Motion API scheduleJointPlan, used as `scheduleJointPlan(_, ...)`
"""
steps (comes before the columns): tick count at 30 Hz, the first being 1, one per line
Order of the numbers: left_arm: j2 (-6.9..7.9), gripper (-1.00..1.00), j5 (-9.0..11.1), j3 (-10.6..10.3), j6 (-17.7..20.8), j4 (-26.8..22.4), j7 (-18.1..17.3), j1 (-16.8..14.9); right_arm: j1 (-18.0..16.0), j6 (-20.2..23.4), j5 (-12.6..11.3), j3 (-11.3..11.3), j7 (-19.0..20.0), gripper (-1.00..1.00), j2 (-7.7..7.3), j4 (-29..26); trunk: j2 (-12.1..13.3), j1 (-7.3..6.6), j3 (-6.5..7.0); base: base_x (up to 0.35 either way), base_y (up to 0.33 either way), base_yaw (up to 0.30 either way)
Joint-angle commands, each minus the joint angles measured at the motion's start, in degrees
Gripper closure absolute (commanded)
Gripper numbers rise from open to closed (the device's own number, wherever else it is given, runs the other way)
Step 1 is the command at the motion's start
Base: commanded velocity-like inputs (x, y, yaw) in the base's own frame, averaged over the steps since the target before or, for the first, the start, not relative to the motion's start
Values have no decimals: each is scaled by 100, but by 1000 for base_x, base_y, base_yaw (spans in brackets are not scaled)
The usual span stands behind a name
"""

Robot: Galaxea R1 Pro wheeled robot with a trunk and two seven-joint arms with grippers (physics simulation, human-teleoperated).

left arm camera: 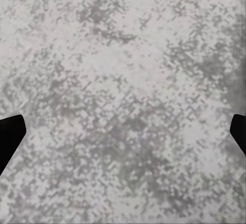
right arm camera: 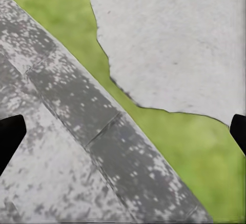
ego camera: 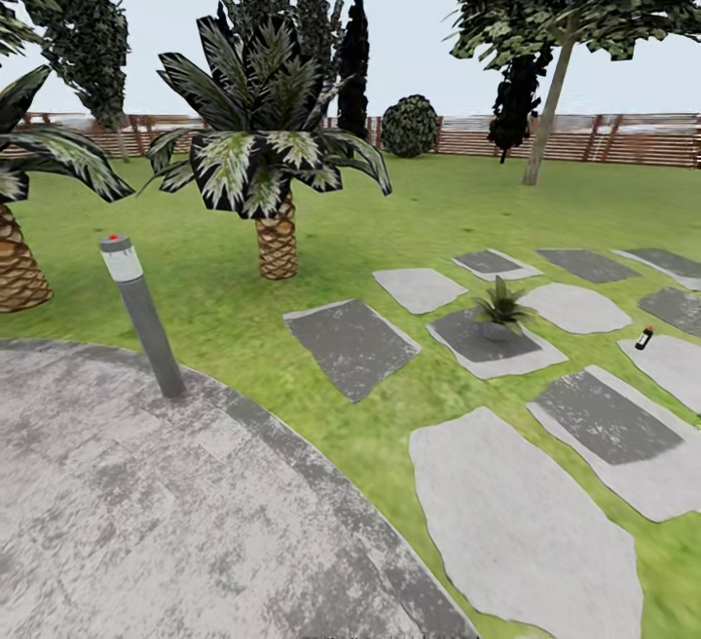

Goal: Pick up the pesticide atomizer in the garden and spray insectifuge to fully cover both potted plants in the garden.

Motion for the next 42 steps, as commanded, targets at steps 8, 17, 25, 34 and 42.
scheduleJointPlan(8,-5,-100,31,-3,-16,3,0,-2,-4,-19,1,-5,-2,-100,1,4,-324,175,-205,0,0,-217)
scheduleJointPlan(17,-4,-100,31,-3,-18,3,0,-2,-4,-19,2,-5,-2,-100,1,3,-685,373,-429,0,0,-217)
scheduleJointPlan(25,0,-100,31,-3,-18,3,0,-2,-4,-19,-2,2,-2,-100,1,3,-685,373,-484,0,0,-218)
scheduleJointPlan(34,15,-100,37,-3,-22,3,0,-2,-4,-19,-1,3,-2,-100,1,3,-685,373,-528,0,0,-254)
scheduleJointPlan(42,34,-100,21,-3,-16,5,-9,-2,-4,-25,17,23,17,-100,8,23,-685,373,-548,181,0,-180)
